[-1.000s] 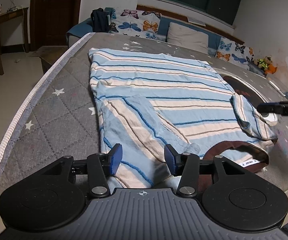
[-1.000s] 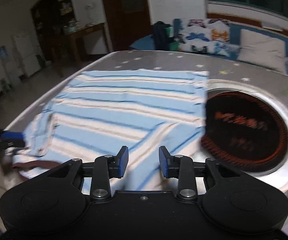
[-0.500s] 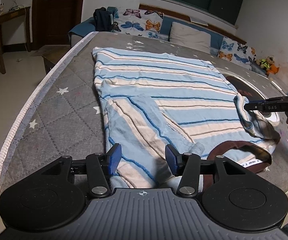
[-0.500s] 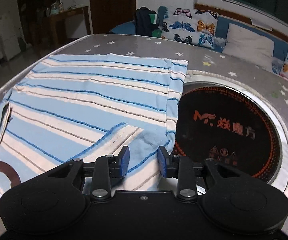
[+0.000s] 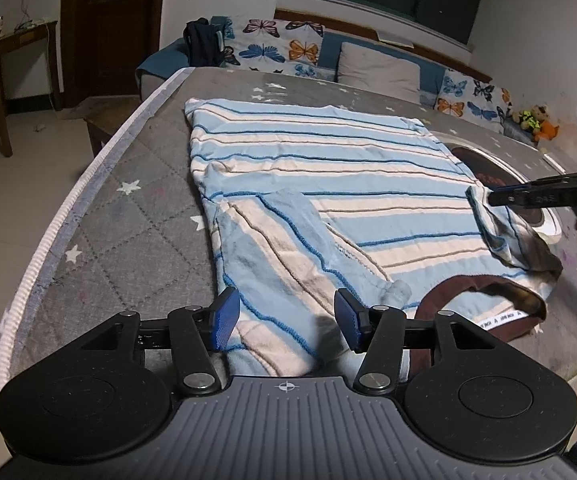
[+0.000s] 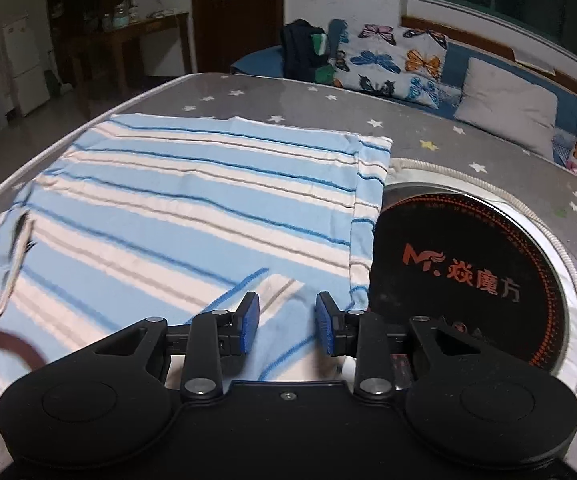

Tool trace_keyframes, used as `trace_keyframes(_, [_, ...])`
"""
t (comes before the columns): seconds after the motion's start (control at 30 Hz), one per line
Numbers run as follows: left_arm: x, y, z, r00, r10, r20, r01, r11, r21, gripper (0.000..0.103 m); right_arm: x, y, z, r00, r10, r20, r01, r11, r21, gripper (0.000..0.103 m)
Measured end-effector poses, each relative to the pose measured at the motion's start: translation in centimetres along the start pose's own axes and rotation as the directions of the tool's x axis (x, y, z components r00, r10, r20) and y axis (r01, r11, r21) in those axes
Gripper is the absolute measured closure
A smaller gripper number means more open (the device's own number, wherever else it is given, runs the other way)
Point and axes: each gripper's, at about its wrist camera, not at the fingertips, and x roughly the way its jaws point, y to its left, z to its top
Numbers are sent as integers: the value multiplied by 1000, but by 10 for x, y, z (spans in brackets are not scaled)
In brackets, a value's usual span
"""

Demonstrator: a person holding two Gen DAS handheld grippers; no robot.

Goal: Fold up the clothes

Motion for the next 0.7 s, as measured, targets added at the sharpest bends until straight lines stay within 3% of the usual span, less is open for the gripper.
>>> trace_keyframes(0.17, [-4,-5,-5,1000,-9,-4,9,1000,29,48,-31,13,-26,999,35,-25,-36,997,-67,69])
trace_keyframes(0.37, [-2,-16,-9,1000,3,-15,-2,996,89,45,-36,25,-49,997,35,-64,-41,993,-110,69])
trace_keyframes(0.6, [-4,-17,-9,1000,3,-11,-2,996,91,44,-50,32,-42,997,71,1,-70,993,-95,69])
trace_keyframes(0.7, [-4,-17,-9,1000,6,-15,-4,996,87,44,-42,35,-42,996,89,-15,-90,992,-94,69])
